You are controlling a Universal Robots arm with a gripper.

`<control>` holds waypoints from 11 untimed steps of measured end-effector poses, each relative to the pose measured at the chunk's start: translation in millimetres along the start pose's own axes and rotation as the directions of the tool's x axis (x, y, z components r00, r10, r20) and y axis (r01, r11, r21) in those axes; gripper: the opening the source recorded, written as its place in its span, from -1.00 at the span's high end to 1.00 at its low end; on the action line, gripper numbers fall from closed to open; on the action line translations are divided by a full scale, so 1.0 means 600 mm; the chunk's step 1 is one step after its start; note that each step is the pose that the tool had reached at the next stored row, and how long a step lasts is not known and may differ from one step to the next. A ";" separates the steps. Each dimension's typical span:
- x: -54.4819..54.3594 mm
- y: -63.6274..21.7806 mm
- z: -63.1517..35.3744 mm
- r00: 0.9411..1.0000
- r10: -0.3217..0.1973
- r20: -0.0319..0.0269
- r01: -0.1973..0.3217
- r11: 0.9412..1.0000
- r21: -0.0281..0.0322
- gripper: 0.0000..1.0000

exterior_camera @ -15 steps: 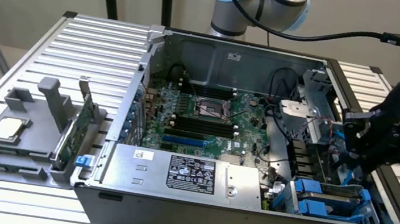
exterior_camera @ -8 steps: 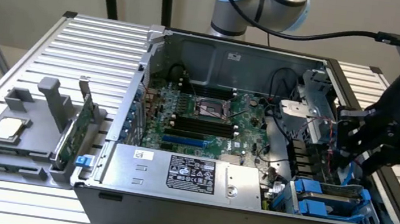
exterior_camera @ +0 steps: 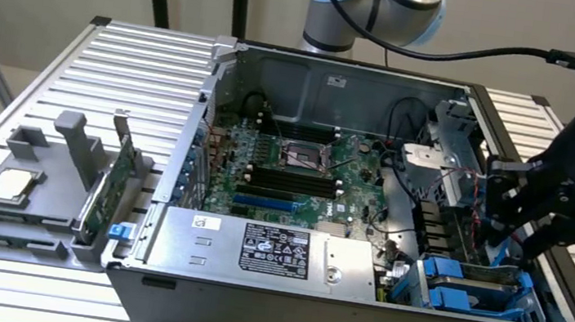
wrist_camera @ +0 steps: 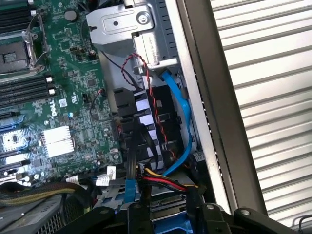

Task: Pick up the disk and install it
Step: 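Insert the disk into the insertion slot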

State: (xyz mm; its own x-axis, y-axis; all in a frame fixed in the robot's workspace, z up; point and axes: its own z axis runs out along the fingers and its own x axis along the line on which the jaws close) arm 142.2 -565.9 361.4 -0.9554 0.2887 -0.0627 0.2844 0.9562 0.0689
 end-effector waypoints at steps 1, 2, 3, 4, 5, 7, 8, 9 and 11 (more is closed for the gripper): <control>0.000 0.000 0.000 1.000 0.012 0.001 -0.012 1.000 0.001 0.16; 0.000 0.000 0.000 1.000 0.025 0.002 -0.025 1.000 0.002 0.16; 0.000 0.000 0.000 0.999 0.038 0.003 -0.038 0.999 0.002 0.16; 0.000 0.000 0.000 0.999 0.052 0.004 -0.052 0.999 0.003 0.16; 0.000 0.000 0.000 0.998 0.066 0.005 -0.066 0.998 0.004 0.16; 0.000 -0.001 0.002 0.996 0.093 0.007 -0.093 0.996 0.006 0.16; 0.000 -0.001 0.003 0.995 0.104 0.007 -0.104 0.995 0.006 0.16; 0.000 -0.002 0.003 0.994 0.111 0.008 -0.111 0.994 0.007 0.16; -0.001 -0.004 0.005 0.992 0.122 0.009 -0.123 0.992 0.007 0.16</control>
State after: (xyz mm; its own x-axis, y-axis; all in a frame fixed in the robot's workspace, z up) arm 142.2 -568.2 358.4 -0.9126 0.4040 -0.0628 0.3999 0.9140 0.0687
